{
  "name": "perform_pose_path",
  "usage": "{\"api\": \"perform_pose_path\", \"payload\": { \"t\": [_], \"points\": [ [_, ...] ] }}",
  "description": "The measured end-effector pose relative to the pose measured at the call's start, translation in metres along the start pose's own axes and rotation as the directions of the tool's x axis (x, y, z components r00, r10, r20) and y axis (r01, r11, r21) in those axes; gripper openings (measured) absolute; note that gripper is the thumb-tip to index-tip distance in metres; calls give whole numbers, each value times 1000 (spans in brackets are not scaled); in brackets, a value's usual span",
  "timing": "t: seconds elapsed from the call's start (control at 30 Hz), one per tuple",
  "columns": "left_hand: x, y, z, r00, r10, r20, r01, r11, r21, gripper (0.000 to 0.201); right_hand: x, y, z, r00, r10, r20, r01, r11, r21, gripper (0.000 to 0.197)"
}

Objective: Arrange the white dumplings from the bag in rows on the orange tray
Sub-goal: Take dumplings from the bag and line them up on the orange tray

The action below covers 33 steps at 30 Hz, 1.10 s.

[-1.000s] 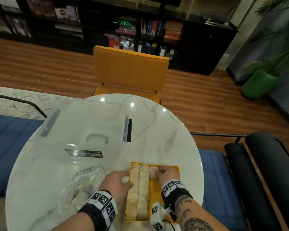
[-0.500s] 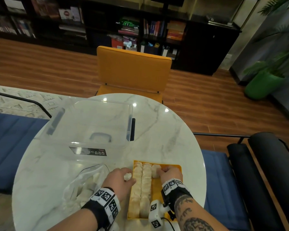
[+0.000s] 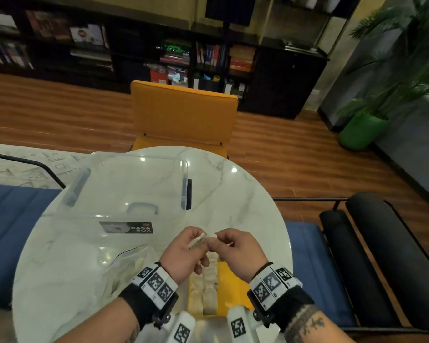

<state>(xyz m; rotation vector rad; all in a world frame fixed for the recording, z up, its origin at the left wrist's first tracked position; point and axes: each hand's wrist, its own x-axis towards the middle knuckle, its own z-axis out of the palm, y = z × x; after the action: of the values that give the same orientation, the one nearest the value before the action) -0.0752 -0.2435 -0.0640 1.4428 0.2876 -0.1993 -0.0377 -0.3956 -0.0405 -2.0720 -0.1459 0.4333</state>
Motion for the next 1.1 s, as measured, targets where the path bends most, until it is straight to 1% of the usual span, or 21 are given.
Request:
{"api": "perform_pose_path", "payload": {
  "t": [0.1,0.17,0.27,0.3,0.4,0.5,0.63,0.7,0.77,0.83,0.87,0.9,0.97,1.03,1.1],
  "points": [
    [-4,6,4,999,18,27,-17,999,-30,12,-4,-10,-7,999,-34,-32,33,998,-46,19],
    [-7,8,4,999,35,41,-35,999,-18,10,-4,-17,-14,997,-64,-38,57,986,-153,19],
    [-9,7,1,999,47,19,-47,998,31,8,-5,-28,-25,993,-119,-14,107,933,-343,10],
    [-10,7,0,999,52,15,-52,997,50,8,-6,-30,-28,991,-137,-6,125,917,-380,13],
    [-11,5,-1,997,70,26,-73,992,100,8,-10,-35,-34,983,-181,4,166,891,-423,17],
    [-10,2,-1,996,89,20,-91,980,180,5,-13,-36,-37,976,-218,0,192,860,-473,13],
    [-5,-7,0,997,77,21,-80,969,233,4,-12,-32,-35,975,-213,59,213,830,-516,7],
    [-3,-11,-1,998,66,14,-67,960,271,4,-10,-26,-36,977,-205,66,209,826,-523,6],
    [2,-20,-7,999,40,-24,-30,938,346,12,-8,-18,-39,981,-179,73,190,827,-528,6],
    [7,-30,-15,995,1,-103,41,913,406,22,-5,-9,-41,987,-127,99,161,819,-552,7],
    [10,-36,-19,990,-13,-141,74,898,434,23,-4,-3,-42,989,-93,118,144,811,-567,8],
    [12,-41,-22,985,-19,-171,100,869,485,23,-2,4,-42,989,-53,138,125,802,-584,9],
    [16,-51,-26,977,-9,-215,141,782,607,25,2,18,-40,984,17,177,100,773,-627,11],
    [17,-57,-27,970,-13,-242,174,735,656,33,8,35,-36,971,90,221,87,730,-678,14],
    [19,-60,-26,973,-38,-226,186,707,683,39,13,50,-30,946,180,269,73,691,-719,21]
  ]
}}
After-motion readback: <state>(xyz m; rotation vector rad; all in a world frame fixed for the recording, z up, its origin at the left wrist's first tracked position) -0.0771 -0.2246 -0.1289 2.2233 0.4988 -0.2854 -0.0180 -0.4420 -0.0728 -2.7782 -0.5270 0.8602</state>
